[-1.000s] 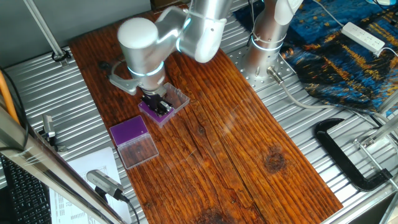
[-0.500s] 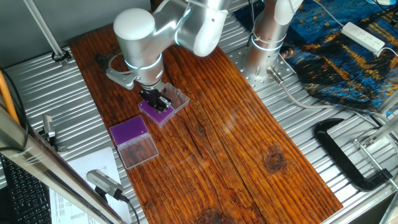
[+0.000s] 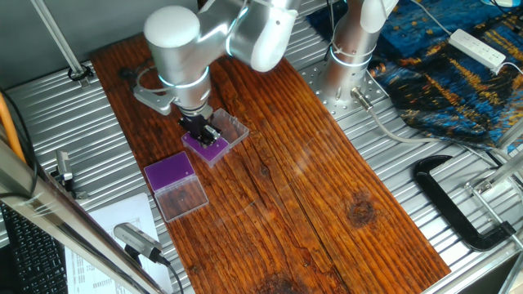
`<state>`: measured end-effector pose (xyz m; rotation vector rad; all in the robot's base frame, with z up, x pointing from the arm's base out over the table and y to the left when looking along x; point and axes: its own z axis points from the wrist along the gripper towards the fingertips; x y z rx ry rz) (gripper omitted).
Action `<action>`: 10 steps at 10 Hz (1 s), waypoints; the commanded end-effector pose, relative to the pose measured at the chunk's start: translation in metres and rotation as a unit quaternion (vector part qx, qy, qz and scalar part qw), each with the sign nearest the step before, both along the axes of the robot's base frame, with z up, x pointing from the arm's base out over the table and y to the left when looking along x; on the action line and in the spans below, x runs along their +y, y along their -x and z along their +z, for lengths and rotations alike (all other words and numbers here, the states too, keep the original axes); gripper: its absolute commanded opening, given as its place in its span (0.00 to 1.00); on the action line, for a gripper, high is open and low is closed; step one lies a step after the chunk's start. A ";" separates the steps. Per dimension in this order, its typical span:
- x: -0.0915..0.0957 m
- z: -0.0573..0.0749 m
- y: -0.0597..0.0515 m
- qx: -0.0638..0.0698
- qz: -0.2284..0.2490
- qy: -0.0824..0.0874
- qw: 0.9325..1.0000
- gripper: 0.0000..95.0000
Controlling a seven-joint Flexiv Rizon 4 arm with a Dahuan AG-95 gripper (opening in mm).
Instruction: Transfer all small pipette tips from one holder to another
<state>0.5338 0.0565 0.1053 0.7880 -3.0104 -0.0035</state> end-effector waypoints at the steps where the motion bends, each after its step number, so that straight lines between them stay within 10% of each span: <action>1: 0.002 0.001 -0.013 -0.003 -0.001 0.002 1.000 0.00; 10: 0.007 -0.017 -0.058 -0.024 0.004 0.005 1.000 0.00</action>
